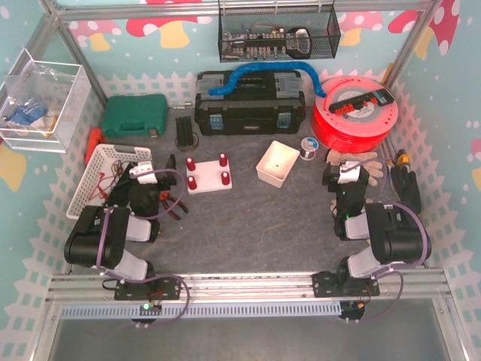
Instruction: Install the large spring
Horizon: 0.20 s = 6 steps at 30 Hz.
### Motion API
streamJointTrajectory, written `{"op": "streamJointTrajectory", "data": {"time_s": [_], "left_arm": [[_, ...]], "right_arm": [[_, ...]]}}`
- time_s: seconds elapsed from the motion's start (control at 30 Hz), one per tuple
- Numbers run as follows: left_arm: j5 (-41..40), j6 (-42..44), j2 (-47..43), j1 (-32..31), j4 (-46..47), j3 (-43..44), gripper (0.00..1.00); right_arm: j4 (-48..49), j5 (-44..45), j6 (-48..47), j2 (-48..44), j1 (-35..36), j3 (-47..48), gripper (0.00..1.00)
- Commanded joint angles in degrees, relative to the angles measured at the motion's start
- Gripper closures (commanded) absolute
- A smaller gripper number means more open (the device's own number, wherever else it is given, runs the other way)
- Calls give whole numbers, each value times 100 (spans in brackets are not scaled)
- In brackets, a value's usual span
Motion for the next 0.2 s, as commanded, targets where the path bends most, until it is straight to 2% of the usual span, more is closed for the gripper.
{"op": "streamJointTrajectory", "data": {"time_s": [0.0,0.17], "left_arm": [[-68,51,51,-27,109,62,1],[-48,42,36,-19,105,54,1]], "right_arm": [[209,76,-63,18,26,31,1],[207,75,-60,17,26,34,1]]}}
